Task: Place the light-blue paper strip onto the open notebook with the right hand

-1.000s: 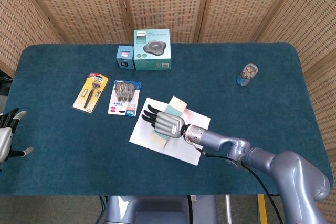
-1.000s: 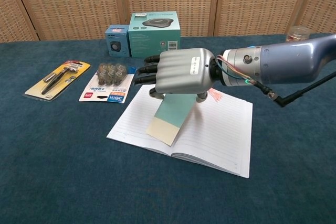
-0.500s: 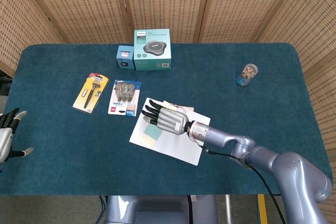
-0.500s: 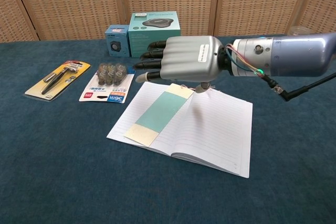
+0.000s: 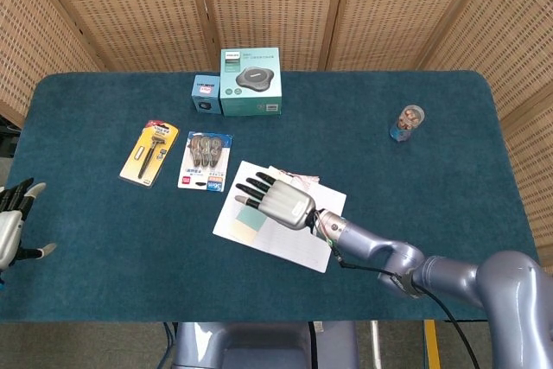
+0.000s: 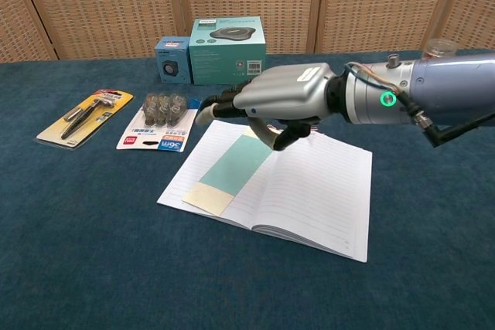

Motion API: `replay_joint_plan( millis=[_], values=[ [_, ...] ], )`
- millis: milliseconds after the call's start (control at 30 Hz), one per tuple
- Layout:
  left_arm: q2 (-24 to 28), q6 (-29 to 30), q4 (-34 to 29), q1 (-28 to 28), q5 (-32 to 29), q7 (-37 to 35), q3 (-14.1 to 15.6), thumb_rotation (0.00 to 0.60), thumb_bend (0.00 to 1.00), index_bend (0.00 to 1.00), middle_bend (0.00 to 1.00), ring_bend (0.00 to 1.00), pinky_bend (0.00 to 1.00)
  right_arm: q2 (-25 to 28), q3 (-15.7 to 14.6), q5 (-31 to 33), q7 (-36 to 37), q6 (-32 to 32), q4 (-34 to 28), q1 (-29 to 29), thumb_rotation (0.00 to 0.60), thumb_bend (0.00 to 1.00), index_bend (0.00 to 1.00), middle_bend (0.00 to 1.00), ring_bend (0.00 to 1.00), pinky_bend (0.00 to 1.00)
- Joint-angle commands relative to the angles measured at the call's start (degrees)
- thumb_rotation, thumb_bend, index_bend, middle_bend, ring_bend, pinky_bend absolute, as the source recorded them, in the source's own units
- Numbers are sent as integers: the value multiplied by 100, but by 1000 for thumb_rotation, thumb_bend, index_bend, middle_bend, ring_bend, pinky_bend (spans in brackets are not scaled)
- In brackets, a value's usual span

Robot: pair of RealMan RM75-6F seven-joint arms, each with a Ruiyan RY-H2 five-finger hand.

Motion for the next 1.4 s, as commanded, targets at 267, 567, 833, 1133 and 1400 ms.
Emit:
replay_joint_plan(
  millis=[267,567,833,1133,1400],
  values=[
    [-5,-39,22,-19,-34,-8,-3,600,0,0,0,0,0,53,-12,452,-557,-614,-514,104,600,1000,97,86,0,87],
    [2,-89,40,-37,-63,-42,-4,600,0,0,0,0,0,-156,-90,684,-960,-843,-385,126,600,1000,103,92,0,87],
    [-2,-111,33,-54,-86,-19,-3,600,0,0,0,0,0,-388,-194,761,-1371,-838,-291,76,600,1000,103,93,0,87],
    [3,-135,41,-63,-80,-39,9,600,0,0,0,0,0,-391,-258,859,-1614,-896,-289,51,600,1000,103,93,0,87],
    [-6,-147,31,-76,-67,-1,27,600,0,0,0,0,0,-143,-373,819,-1773,-936,-462,24,600,1000,117,104,0,87]
  ],
)
